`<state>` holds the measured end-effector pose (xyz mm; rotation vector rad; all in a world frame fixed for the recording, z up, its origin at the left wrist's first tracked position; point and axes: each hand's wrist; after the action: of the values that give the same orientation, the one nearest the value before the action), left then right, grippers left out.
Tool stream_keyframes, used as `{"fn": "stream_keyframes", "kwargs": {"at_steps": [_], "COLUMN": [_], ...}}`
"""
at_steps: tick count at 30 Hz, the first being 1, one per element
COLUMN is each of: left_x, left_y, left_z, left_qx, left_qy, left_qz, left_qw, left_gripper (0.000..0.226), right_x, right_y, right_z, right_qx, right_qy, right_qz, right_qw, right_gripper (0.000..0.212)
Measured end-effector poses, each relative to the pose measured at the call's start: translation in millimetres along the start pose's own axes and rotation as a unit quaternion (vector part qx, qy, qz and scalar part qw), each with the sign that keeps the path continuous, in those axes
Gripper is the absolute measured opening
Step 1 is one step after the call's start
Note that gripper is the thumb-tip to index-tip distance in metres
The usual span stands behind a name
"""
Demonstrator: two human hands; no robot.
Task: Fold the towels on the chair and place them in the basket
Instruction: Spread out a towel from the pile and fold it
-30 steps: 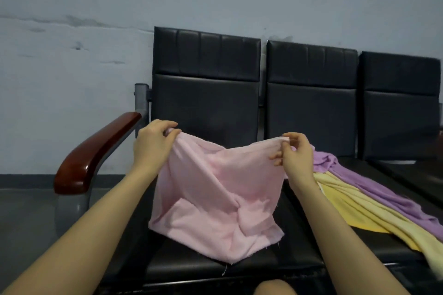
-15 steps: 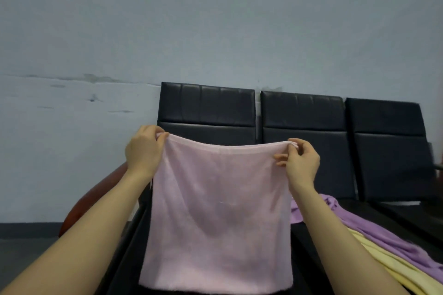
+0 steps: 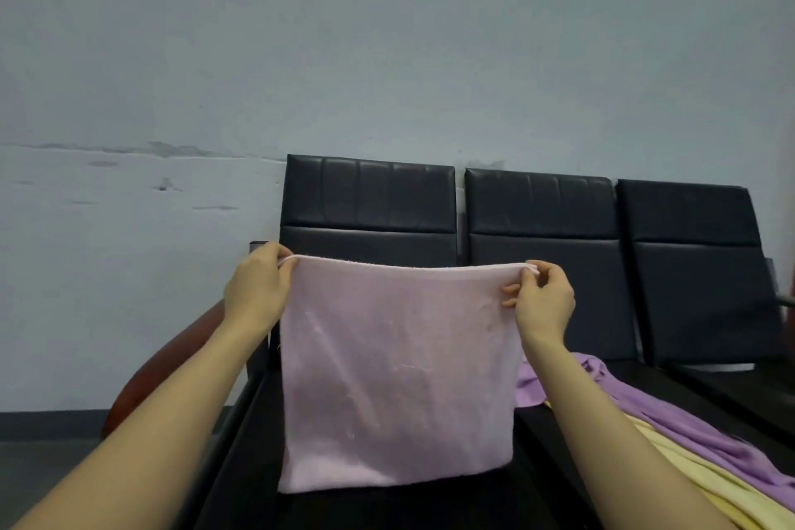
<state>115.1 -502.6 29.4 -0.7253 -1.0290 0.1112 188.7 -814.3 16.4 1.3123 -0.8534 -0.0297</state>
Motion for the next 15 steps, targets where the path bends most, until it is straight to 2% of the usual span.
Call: {"fn": "stream_keyframes", "kwargs": {"at_steps": [7, 11, 15], "left_x": [-10, 1, 19], "left_y": [15, 30, 35], "left_z": [-34, -62, -89], "left_qx": [-0.153, -0.149, -0.161], "left_qy": [-0.028, -0.036, -0.045], "left_qz": [0.114, 0.159, 0.163], "left_qw": [0.981, 0.975, 0.972], "left_gripper": [0.010, 0.007, 0.010], "right_x": [6, 16, 35], "right_y": [-35, -55, -66], "right_z": [-13, -36, -66], "right_qx": [-0.076, -0.088, -0.049], "right_qy": [0.006, 0.005, 0.017], "right_qz": [0.019, -0.005, -0.032], "right_qw": [0.997, 0.996, 0.998], "right_gripper": [0.014, 0.015, 0.009]}}
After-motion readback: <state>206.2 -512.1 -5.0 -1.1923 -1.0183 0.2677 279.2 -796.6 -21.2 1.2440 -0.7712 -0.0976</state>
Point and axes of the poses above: each hand's wrist, its own x-axis towards the middle knuckle, its own z-axis out of the back of the hand, y = z × x, and after that the axes turned 10 degrees about -x, right-handed
